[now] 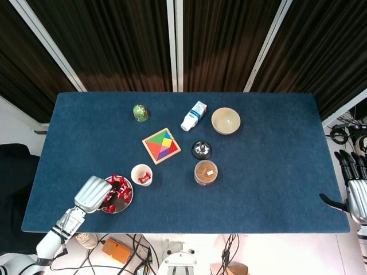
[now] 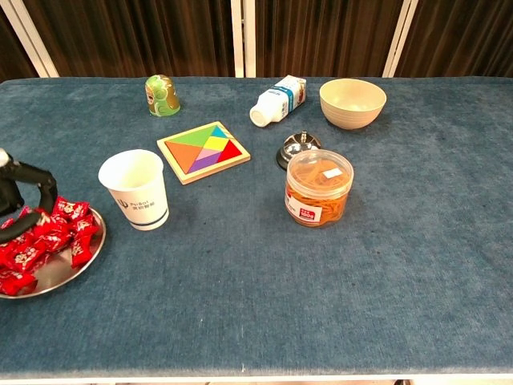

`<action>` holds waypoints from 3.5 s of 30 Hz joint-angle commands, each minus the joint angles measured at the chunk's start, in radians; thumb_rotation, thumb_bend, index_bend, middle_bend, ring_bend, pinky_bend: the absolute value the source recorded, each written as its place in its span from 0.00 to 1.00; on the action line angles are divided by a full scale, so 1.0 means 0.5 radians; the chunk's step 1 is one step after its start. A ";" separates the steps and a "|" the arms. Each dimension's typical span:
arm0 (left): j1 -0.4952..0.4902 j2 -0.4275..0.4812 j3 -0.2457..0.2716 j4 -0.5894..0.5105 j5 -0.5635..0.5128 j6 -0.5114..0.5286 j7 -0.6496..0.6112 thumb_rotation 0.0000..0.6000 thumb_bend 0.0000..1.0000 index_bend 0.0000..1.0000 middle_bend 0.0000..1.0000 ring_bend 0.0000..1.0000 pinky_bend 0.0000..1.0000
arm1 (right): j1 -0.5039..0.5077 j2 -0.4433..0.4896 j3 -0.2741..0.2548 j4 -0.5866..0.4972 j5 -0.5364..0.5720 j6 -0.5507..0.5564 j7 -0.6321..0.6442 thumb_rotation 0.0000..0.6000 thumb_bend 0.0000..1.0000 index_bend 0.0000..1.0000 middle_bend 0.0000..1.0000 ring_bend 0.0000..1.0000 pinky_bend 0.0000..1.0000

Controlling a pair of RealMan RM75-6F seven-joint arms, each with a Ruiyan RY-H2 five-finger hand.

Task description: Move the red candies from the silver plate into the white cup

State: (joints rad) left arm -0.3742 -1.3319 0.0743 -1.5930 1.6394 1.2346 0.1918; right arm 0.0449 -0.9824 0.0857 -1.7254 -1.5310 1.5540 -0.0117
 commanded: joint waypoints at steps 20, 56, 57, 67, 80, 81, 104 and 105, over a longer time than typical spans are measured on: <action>-0.373 -0.152 -0.371 -0.080 -0.334 -0.341 0.016 1.00 0.41 0.58 0.96 0.93 0.83 | -0.027 -0.016 -0.009 0.064 0.020 0.014 0.073 1.00 0.16 0.00 0.12 0.00 0.10; 0.050 0.011 -0.004 -0.024 -0.253 0.079 0.110 1.00 0.20 0.42 0.96 0.92 0.83 | 0.006 0.007 0.022 0.041 0.005 0.000 0.051 1.00 0.16 0.00 0.12 0.00 0.10; 0.054 -0.008 0.004 0.000 -0.256 0.065 0.135 1.00 0.20 0.42 0.96 0.92 0.83 | 0.008 0.008 0.021 0.037 0.003 -0.001 0.047 1.00 0.16 0.00 0.12 0.00 0.10; 0.105 -0.131 0.022 0.138 -0.330 0.001 0.291 1.00 0.18 0.42 0.95 0.92 0.83 | 0.005 0.015 0.017 0.016 0.012 -0.004 0.028 1.00 0.16 0.00 0.12 0.00 0.10; 0.114 -0.191 0.042 0.177 -0.327 -0.085 0.299 1.00 0.18 0.42 0.95 0.92 0.83 | 0.009 0.010 0.014 0.013 0.013 -0.011 0.023 1.00 0.16 0.00 0.12 0.00 0.10; 0.114 -0.194 0.042 0.178 -0.327 -0.088 0.298 1.00 0.18 0.42 0.95 0.92 0.83 | 0.009 0.010 0.014 0.013 0.014 -0.012 0.023 1.00 0.16 0.00 0.12 0.00 0.10; 0.094 -0.194 0.023 0.193 -0.320 -0.167 0.215 1.00 0.35 0.56 0.96 0.92 0.83 | 0.014 0.006 0.013 0.018 0.027 -0.025 0.029 1.00 0.16 0.00 0.12 0.00 0.10; 0.093 -0.187 0.022 0.185 -0.314 -0.162 0.205 1.00 0.36 0.56 0.96 0.93 0.83 | 0.014 0.007 0.013 0.019 0.028 -0.025 0.030 1.00 0.16 0.00 0.12 0.00 0.10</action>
State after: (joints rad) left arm -0.3269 -1.4284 0.0862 -1.4971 1.4793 1.1510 0.2984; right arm 0.0517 -0.9791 0.0922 -1.7158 -1.5172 1.5414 0.0035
